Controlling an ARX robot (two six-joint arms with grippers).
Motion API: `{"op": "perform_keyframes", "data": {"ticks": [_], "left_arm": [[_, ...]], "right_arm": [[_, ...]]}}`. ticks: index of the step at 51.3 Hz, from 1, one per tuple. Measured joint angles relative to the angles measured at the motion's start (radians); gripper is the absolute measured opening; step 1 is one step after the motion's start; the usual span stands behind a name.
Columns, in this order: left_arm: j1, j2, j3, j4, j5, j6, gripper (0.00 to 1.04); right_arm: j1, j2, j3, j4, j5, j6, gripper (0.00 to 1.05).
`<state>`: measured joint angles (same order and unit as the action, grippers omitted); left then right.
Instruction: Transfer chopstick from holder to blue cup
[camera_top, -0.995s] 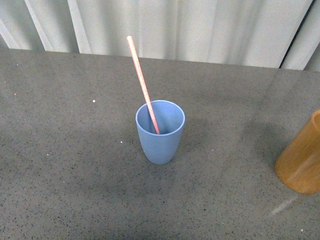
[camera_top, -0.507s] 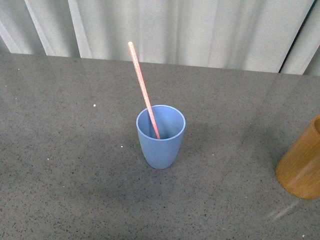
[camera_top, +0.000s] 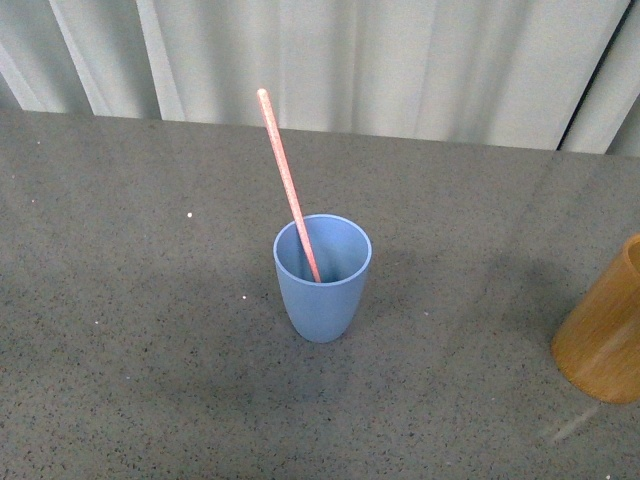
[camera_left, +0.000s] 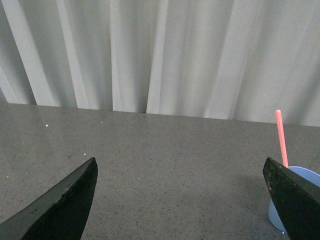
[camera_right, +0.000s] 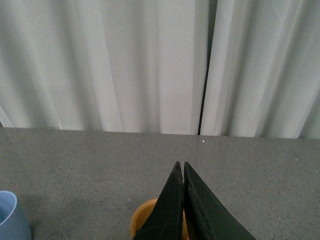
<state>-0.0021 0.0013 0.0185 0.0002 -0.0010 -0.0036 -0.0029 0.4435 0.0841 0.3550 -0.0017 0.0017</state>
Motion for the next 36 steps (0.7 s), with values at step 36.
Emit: {"op": "perform_keyframes", "data": {"ticks": [36], "left_arm": [[0.000,0.000,0.000,0.000,0.000,0.000,0.98]], "right_arm": [[0.000,-0.218,-0.067,-0.125,0.001,0.000,0.01]]}}
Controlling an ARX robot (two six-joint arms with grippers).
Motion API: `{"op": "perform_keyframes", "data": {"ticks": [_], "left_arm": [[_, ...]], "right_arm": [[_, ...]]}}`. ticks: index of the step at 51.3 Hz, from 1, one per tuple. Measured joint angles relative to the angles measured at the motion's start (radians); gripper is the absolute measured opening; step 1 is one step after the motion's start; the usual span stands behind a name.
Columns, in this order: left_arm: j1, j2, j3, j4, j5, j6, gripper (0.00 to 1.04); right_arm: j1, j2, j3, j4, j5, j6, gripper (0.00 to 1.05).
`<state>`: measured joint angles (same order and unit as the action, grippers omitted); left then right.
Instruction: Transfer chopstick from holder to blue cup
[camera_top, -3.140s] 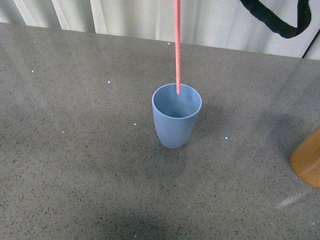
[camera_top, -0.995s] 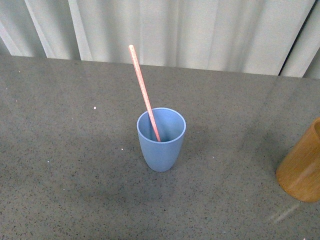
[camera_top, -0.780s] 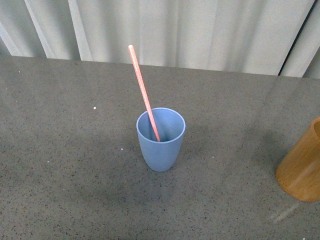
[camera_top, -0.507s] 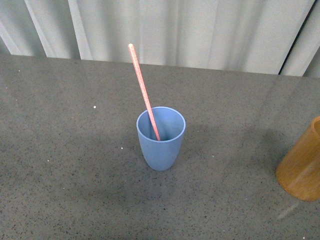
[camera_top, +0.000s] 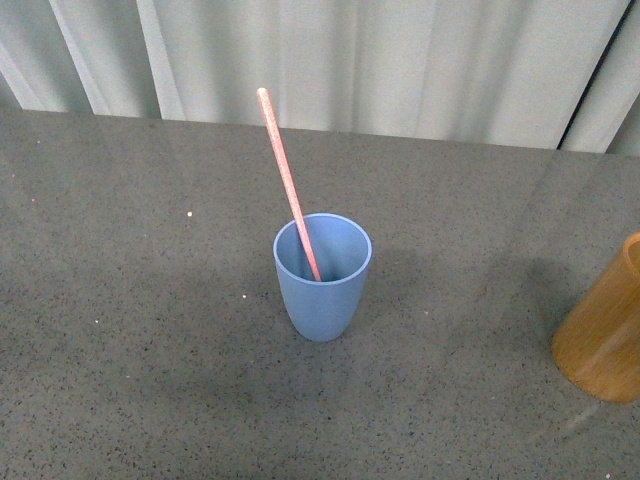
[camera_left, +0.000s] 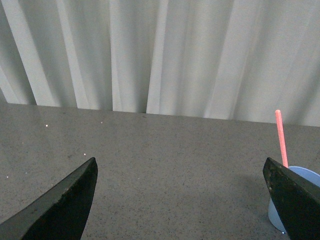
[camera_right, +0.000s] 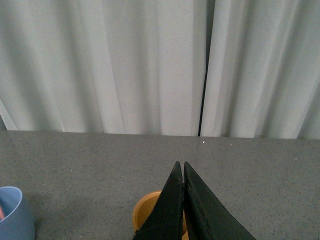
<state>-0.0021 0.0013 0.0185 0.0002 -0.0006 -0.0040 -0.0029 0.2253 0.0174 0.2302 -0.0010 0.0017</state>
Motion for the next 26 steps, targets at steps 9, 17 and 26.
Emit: {"op": "perform_keyframes", "data": {"ticks": [9,17,26], "left_arm": [[0.000,0.000,0.000,0.000,0.000,0.000,0.98],[0.000,0.000,0.000,0.000,0.000,0.000,0.98],[0.000,-0.001,0.000,0.000,0.000,0.000,0.98]], "right_arm": [[0.000,-0.036,0.000,-0.036,0.000,0.000,0.01],[0.000,-0.137,0.001,-0.167,0.000,0.000,0.01],[0.000,-0.221,0.000,-0.226,0.000,0.000,0.01]]}}
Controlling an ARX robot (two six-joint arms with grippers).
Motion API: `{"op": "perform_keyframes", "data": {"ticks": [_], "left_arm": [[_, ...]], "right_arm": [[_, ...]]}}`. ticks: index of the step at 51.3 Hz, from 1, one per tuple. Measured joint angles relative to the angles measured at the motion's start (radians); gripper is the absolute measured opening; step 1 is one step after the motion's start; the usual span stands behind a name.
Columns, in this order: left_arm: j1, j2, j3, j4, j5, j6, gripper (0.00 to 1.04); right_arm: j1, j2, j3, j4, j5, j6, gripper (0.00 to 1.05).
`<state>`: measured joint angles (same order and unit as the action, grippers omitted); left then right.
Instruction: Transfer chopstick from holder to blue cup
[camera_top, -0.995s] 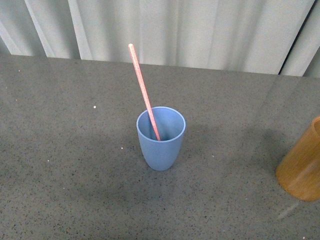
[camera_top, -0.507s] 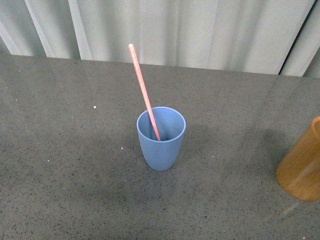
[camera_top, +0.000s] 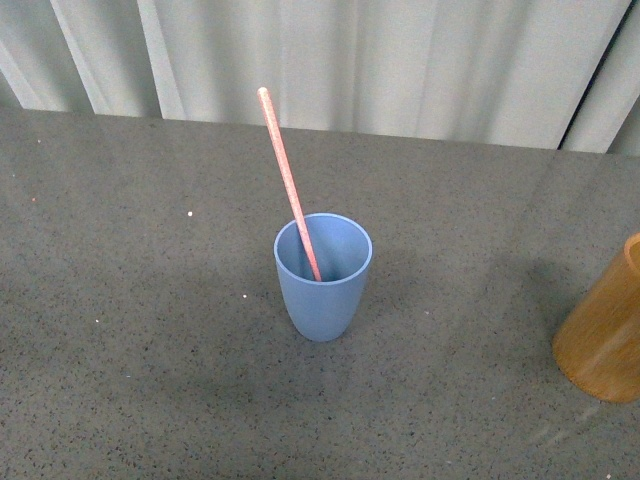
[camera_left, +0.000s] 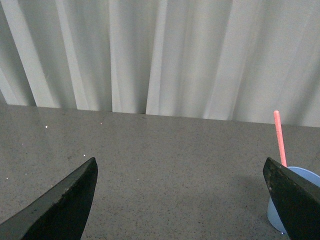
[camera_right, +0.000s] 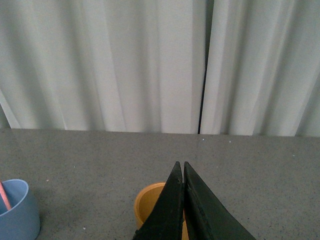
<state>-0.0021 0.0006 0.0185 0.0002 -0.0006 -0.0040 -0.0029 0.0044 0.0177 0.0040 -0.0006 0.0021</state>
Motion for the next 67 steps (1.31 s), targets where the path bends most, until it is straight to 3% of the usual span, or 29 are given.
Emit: {"op": "perform_keyframes", "data": {"ticks": [10,18,41,67], "left_arm": [[0.000,0.000,0.000,0.000,0.000,0.000,0.98],[0.000,0.000,0.000,0.000,0.000,0.000,0.98],[0.000,0.000,0.000,0.000,0.000,0.000,0.98],[0.000,0.000,0.000,0.000,0.000,0.000,0.98]], "right_arm": [[0.000,0.000,0.000,-0.002,0.000,-0.001,0.01],[0.000,0.000,0.000,-0.002,0.000,0.000,0.30],[0.000,0.000,0.000,-0.002,0.000,0.001,0.97],[0.000,0.000,0.000,-0.002,0.000,0.000,0.95]]}}
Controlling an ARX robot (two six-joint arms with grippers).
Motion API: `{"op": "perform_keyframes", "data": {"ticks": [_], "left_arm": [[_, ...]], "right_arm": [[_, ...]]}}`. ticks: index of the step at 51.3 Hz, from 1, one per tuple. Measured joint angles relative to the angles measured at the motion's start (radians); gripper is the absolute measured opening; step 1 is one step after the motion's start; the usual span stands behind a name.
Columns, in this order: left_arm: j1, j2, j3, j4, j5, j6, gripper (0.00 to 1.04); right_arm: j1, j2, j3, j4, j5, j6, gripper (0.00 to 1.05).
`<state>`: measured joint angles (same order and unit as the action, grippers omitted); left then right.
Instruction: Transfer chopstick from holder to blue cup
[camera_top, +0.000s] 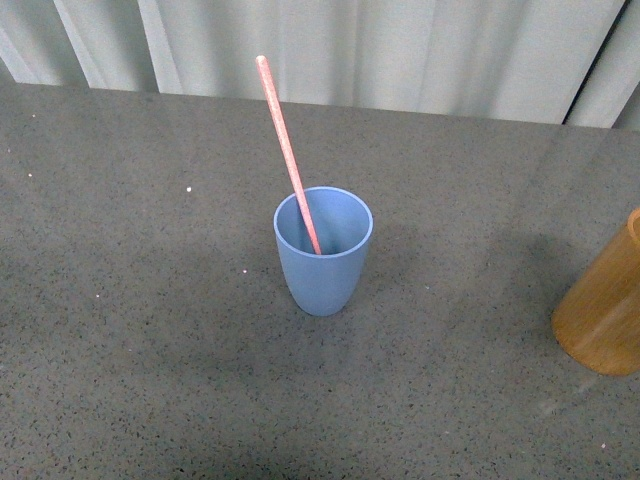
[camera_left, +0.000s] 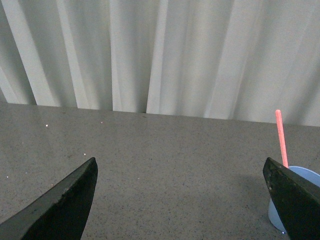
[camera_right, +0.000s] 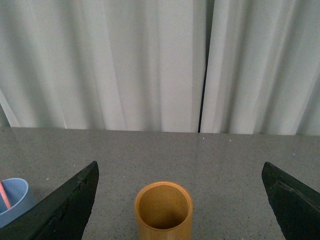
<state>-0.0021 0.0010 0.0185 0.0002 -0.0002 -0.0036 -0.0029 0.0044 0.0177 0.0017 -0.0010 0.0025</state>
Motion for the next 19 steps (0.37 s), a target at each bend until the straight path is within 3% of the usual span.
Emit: {"op": "perform_keyframes", "data": {"ticks": [19], "left_arm": [[0.000,0.000,0.000,0.000,0.000,0.000,0.98]], "right_arm": [[0.000,0.000,0.000,0.000,0.000,0.000,0.95]]}}
